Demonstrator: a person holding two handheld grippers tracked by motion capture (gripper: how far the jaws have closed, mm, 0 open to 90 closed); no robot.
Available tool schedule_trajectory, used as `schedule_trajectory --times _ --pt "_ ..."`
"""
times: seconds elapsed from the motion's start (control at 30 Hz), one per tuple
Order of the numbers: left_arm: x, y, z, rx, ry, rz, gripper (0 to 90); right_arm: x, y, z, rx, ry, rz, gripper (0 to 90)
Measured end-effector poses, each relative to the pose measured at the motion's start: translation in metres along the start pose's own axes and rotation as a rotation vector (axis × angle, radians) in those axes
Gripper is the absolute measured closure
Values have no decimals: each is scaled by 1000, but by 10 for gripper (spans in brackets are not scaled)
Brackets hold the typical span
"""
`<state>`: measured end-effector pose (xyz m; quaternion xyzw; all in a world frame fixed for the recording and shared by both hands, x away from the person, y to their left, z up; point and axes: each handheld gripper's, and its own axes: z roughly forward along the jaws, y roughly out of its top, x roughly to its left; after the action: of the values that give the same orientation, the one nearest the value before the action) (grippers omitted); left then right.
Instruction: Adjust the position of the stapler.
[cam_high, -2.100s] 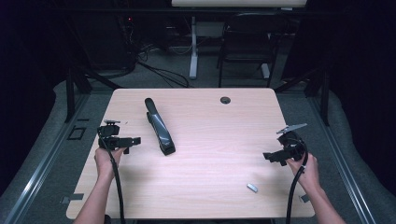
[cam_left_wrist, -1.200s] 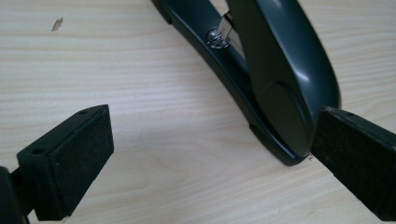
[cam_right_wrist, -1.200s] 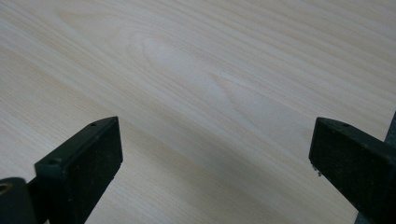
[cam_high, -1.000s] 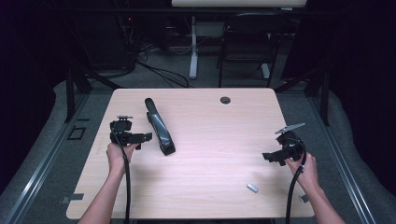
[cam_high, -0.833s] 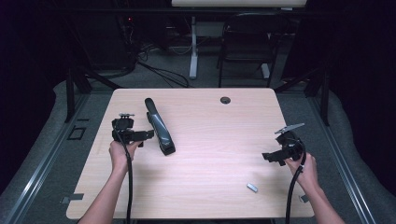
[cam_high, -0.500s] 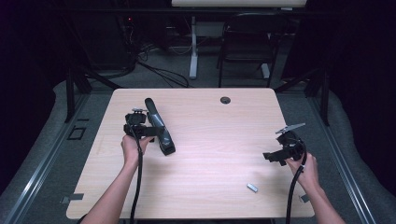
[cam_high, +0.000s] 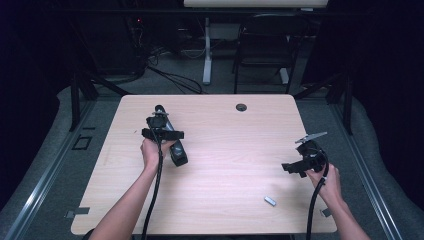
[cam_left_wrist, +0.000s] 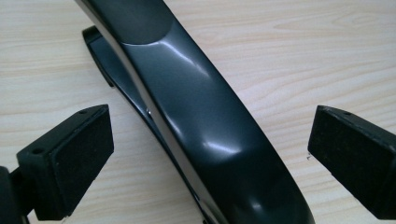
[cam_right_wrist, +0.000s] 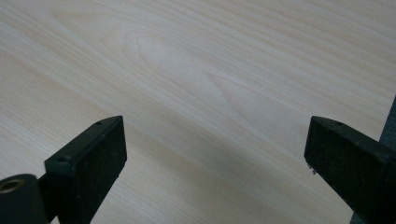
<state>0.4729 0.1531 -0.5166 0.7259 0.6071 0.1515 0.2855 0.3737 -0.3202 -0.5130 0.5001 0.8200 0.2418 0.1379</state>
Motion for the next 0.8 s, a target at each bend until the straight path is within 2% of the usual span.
schedule_trajectory --times 0.13,0.17,0.2,0.27,0.3,0.4,0.6,0.8 --pt "-4 1 8 28 6 11 28 0 0 0 0 4 4 57" --pt "-5 0 9 22 6 20 68 0 0 0 1 -1 2 58" --pt "-6 0 11 30 33 26 127 1 0 0 0 3 2 58" --pt "-2 -1 12 31 27 22 205 1 0 -1 -2 0 -1 60" --pt "0 -1 12 32 9 18 236 1 0 -1 -2 1 -1 60" --pt "0 -1 12 32 10 19 238 1 0 0 1 6 0 62" --pt "4 -2 11 37 -20 10 253 1 -1 0 3 14 2 64" --pt "7 -2 9 39 -31 9 284 4 0 0 6 9 -9 67"
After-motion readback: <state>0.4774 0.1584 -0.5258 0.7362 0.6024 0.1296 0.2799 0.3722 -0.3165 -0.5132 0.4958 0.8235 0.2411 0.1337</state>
